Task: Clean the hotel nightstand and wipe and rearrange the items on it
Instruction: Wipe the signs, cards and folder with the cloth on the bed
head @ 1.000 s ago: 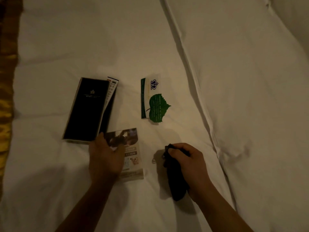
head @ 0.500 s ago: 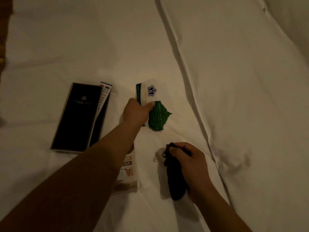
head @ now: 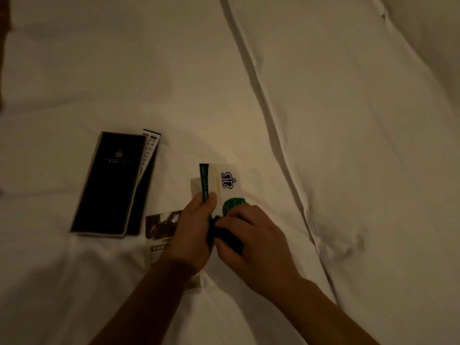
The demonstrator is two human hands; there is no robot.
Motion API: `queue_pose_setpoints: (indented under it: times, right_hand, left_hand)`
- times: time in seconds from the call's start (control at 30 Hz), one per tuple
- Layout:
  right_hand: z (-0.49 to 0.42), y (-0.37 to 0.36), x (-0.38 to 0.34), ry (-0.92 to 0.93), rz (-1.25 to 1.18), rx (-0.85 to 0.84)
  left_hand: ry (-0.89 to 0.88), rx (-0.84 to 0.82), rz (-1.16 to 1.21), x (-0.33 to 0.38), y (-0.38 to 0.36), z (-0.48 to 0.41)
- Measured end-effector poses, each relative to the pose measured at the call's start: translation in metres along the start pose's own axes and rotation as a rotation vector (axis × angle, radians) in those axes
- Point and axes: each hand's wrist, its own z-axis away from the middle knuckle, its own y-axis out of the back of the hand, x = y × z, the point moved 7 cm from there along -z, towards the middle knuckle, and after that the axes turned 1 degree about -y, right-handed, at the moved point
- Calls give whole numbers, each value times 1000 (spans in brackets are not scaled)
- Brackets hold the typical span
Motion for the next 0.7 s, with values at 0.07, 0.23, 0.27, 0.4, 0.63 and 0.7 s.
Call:
queue_pose_setpoints:
  times: [0.07,0.23,0.27,0.4,0.63,0.7]
  right_hand:
    - [-1,-1,12,-47,84,3]
    - [7,5,27,-168,149,75]
    - [10,0,14,-89,160,59]
    - [7,-13,-9,47,141,-45]
    - [-4,0,14,-151,130,48]
    - [2,-12,-13,33,155,-45]
  left_hand:
    - [11,-26,27,-1,-1,6]
    - [89,-99,101,-5,0,11]
    - [104,-116,110,-6,0,12]
    - [129,-140,121,-16,-1,19]
    - [157,-183,166,-27,2,25]
    - [159,-161,180,-29,5,27]
